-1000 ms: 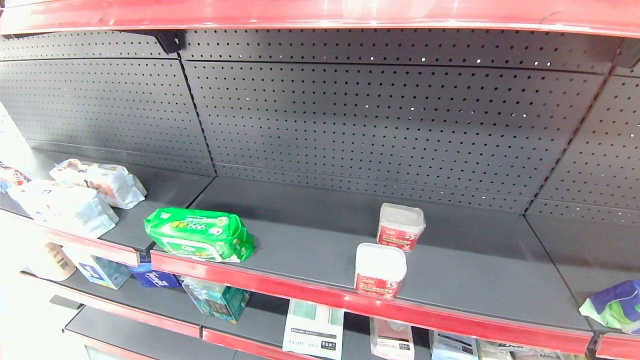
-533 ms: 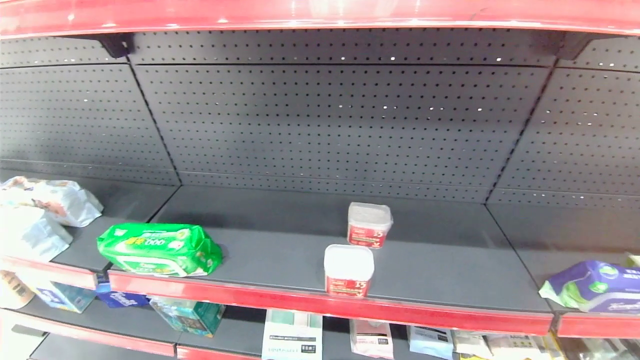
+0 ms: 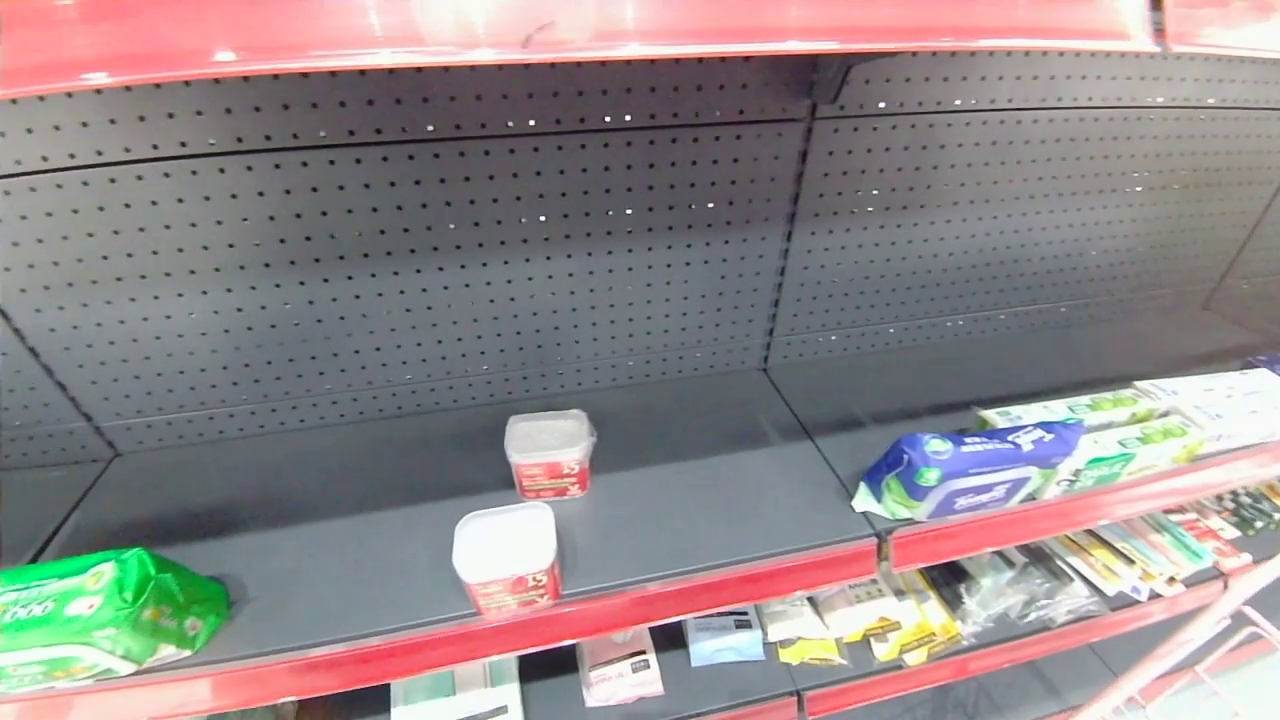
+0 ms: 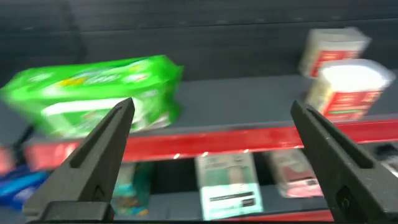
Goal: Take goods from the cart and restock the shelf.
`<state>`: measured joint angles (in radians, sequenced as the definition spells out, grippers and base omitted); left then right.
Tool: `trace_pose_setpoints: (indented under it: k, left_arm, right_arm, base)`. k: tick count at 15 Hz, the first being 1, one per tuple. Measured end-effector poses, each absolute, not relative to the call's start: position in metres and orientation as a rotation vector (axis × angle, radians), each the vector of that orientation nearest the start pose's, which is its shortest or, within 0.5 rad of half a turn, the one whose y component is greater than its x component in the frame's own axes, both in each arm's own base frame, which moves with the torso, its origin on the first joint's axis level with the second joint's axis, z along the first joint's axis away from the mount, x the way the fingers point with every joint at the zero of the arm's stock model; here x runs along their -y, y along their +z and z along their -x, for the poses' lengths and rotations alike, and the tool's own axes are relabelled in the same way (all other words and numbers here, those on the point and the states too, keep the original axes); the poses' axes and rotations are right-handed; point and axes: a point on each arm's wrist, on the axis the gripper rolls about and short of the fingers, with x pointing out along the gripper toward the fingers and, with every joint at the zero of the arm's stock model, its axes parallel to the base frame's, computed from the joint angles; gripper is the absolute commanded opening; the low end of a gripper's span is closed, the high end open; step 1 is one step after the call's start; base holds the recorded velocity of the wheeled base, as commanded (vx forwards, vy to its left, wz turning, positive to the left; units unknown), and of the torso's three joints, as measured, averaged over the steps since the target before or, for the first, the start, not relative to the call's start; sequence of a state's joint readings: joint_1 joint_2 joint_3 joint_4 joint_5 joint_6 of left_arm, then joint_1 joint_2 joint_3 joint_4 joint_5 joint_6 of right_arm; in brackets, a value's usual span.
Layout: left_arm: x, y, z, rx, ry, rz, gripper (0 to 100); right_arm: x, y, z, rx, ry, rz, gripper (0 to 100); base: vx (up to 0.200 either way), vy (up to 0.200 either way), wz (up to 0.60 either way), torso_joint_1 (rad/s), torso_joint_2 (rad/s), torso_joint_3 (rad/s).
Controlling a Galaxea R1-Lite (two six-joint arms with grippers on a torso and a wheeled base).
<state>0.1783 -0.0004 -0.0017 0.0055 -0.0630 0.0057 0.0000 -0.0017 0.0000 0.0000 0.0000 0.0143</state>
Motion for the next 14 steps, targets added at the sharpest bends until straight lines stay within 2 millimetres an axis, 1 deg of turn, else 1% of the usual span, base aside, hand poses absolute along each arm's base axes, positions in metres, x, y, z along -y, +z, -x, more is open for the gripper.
trace_pose_setpoints:
  k: [5,6,7,9,10,11,12,13,14]
  left_arm:
    - [0.006,0.076,0.022,-0.002,0.111,-0.011,100]
    - [0.006,0.080,0.024,0.017,0.100,-0.013,100]
    - [0.007,0.093,0.026,0.064,0.090,-0.015,100]
    - [0.007,0.130,0.031,0.145,0.082,0.005,100]
    - [0.006,0.153,0.029,0.160,0.093,0.015,100]
    - [0.004,0.174,0.021,0.141,0.110,0.021,100]
    - [0.001,0.193,0.005,0.092,0.139,0.026,100]
    - [-0.002,0.207,-0.014,0.029,0.166,0.030,100]
    - [-0.006,0.215,-0.033,-0.041,0.193,0.031,100]
  right_arm:
    - [0.000,0.075,0.023,0.001,0.001,-0.003,100]
    - [0.000,0.075,0.023,0.001,0.001,-0.003,100]
    - [0.000,0.075,0.023,0.001,0.001,-0.003,100]
    - [0.000,0.075,0.023,0.001,0.001,-0.003,100]
    - [0.000,0.075,0.023,0.001,0.001,-0.003,100]
    - [0.000,0.075,0.023,0.000,0.001,-0.003,100]
    - [0.000,0.075,0.023,0.001,0.001,-0.003,100]
    - [0.000,0.075,0.023,0.001,0.001,-0.003,100]
    - [0.000,0.075,0.023,0.000,0.001,-0.003,100]
  base:
    - [0.000,0.000,0.00,0.000,0.00,0.000]
    - [0.000,0.000,0.00,0.000,0.00,0.000]
    - [0.000,0.000,0.00,0.000,0.00,0.000]
    - [0.000,0.000,0.00,0.000,0.00,0.000]
    - [0.000,0.000,0.00,0.000,0.00,0.000]
    - [0.000,0.000,0.00,0.000,0.00,0.000]
    - [0.000,0.000,0.00,0.000,0.00,0.000]
    - [0.000,0.000,0.00,0.000,0.00,0.000]
    - [0.000,0.000,0.00,0.000,0.00,0.000]
